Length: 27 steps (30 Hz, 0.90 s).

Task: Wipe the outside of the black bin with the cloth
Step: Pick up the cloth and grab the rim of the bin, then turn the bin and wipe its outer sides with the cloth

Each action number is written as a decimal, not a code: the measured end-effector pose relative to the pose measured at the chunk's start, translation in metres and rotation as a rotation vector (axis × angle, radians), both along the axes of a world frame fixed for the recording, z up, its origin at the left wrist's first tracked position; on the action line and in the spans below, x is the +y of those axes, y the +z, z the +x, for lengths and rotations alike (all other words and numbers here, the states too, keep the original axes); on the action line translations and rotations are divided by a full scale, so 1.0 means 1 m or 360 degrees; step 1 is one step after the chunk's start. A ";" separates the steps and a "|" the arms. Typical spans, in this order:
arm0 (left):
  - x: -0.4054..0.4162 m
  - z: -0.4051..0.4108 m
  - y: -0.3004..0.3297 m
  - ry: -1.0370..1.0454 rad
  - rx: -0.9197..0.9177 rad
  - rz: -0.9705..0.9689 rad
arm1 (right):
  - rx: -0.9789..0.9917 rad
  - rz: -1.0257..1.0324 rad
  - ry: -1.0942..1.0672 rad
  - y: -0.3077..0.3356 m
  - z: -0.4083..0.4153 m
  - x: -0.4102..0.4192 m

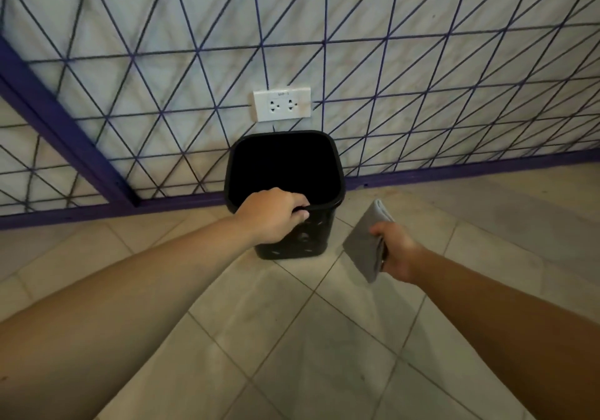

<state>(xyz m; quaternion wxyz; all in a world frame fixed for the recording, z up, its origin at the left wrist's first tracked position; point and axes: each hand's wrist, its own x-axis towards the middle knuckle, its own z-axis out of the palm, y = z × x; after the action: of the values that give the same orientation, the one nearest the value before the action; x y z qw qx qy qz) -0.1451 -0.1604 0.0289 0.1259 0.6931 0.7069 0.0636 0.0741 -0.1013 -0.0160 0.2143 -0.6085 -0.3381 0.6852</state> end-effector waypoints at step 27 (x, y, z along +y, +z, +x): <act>-0.004 0.014 -0.026 -0.0232 0.0338 0.0040 | 0.0789 0.0110 -0.0236 -0.077 -0.108 -0.061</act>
<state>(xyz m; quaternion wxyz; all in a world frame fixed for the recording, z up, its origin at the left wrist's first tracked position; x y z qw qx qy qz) -0.1312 -0.1642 0.0028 0.0459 0.7470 0.6632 -0.0105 -0.0337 -0.1625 -0.0927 0.3609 -0.4373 -0.2529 0.7840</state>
